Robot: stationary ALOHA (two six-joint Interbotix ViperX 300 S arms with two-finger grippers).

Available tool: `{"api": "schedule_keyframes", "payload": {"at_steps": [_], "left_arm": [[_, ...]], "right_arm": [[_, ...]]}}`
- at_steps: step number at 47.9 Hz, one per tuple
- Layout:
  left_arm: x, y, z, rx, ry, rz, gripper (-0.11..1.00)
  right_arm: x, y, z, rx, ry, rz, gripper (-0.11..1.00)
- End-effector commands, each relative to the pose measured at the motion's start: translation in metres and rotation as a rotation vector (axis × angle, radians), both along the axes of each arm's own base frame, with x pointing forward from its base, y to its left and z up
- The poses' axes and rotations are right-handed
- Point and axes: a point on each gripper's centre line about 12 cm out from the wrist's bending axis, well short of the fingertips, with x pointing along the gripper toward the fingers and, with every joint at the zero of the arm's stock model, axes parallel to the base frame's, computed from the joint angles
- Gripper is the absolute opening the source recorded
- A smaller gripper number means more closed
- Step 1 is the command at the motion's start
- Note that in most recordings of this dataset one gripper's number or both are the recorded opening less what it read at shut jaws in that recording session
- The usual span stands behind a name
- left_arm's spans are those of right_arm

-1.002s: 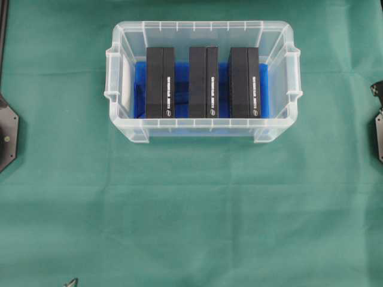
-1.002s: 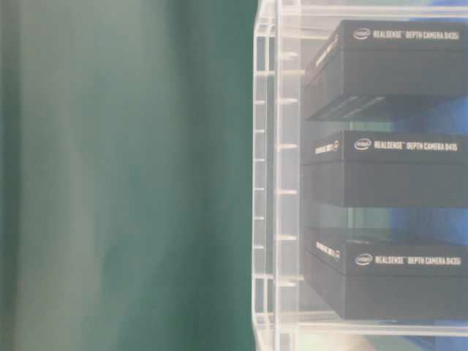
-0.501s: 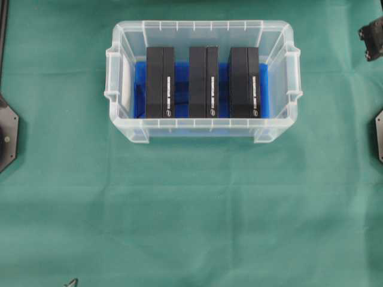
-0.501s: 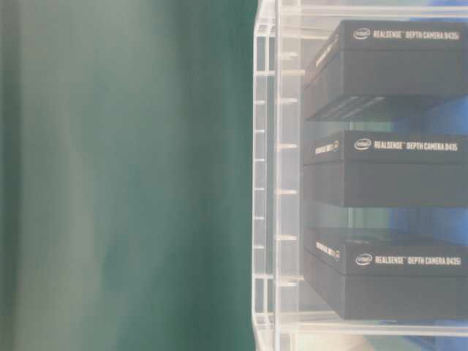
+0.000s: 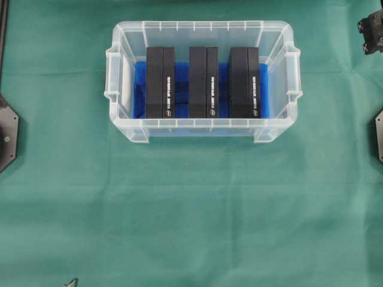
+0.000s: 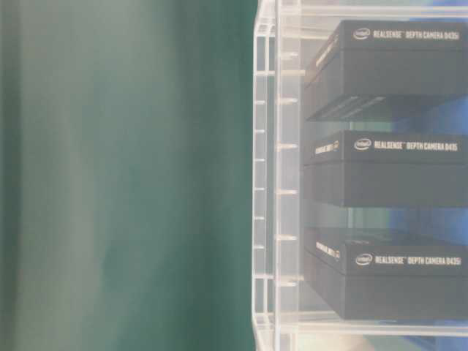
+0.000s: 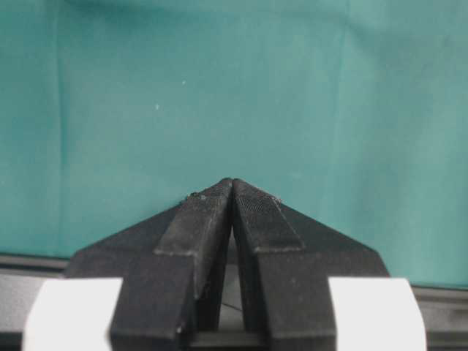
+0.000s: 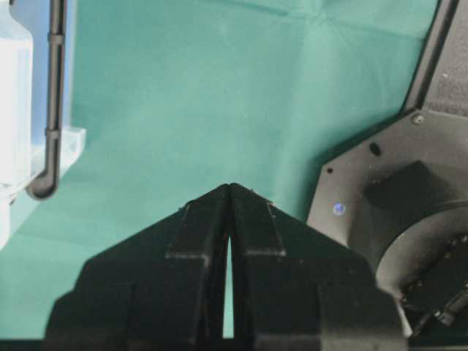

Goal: Take the box out of the case with the right arm.

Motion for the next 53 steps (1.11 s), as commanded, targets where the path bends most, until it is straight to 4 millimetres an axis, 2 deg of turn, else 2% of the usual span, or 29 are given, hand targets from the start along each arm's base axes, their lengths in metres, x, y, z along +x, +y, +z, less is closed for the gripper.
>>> {"api": "schedule_keyframes", "payload": {"at_steps": [1, 4, 12, 16, 45, 53], "left_arm": [[0.0018, -0.0006, 0.0071, 0.0, -0.021, -0.003, 0.0], [0.0018, -0.0006, 0.0071, 0.0, -0.021, -0.003, 0.0], [0.0022, -0.0004, 0.0069, 0.0, -0.02, -0.001, 0.0], [0.0026, -0.0004, 0.0066, 0.0, -0.018, -0.001, 0.0], [0.0034, -0.0004, 0.0042, 0.002, 0.015, -0.002, 0.0], [0.0011, 0.0002, 0.0036, 0.007, 0.032, -0.002, 0.0]], "right_arm": [[-0.0005, -0.0005, 0.0031, -0.005, -0.009, -0.013, 0.11], [-0.0004, -0.0006, 0.0027, -0.003, -0.007, -0.019, 0.26], [0.0006, -0.0015, 0.0015, -0.001, -0.003, -0.031, 0.78], [0.0003, -0.0018, 0.0015, -0.002, -0.001, -0.035, 0.94], [-0.0024, 0.0003, -0.0009, 0.025, 0.035, -0.078, 0.93], [0.0062, -0.0013, -0.0019, 0.031, 0.011, -0.117, 0.93]]}}
